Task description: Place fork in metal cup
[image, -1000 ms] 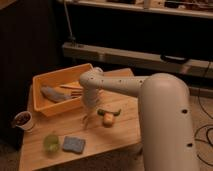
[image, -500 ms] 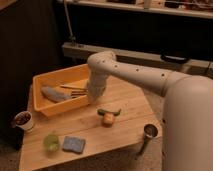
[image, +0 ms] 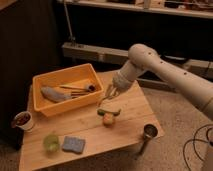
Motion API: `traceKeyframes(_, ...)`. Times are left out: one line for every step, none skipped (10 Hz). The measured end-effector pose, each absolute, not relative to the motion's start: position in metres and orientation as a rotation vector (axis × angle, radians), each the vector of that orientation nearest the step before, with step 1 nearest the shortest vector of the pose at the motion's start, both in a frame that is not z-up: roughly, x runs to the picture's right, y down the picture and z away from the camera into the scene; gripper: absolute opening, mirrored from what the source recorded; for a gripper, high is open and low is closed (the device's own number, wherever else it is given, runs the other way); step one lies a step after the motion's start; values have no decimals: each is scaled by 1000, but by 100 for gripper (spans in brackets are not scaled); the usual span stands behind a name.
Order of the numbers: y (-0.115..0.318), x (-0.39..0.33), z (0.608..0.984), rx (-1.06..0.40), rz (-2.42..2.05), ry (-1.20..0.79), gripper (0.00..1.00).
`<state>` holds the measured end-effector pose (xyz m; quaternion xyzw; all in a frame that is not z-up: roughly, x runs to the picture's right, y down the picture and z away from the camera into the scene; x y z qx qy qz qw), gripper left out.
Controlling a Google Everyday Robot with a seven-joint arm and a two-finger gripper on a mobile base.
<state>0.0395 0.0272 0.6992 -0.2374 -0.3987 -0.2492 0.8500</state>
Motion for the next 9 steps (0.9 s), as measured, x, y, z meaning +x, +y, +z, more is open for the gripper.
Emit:
traceKeyframes(25, 62, 683, -494, -468, -860, 0)
traceKeyframes(26, 77, 671, -492, -432, -866, 0)
traceKeyframes(29, 86, 663, -490, -393, -877, 0)
traceKeyframes(38, 101, 649, -497, -327, -893, 0)
traceKeyframes(45, 105, 637, -499, -284, -901, 0)
traceKeyframes(51, 106, 628, -503, -256, -902, 0)
traceKeyframes(61, 110, 614, -512, -207, -900, 0)
traceKeyframes(71, 119, 604, -520, -164, -892, 0)
traceKeyframes(78, 128, 593, -523, -130, -877, 0)
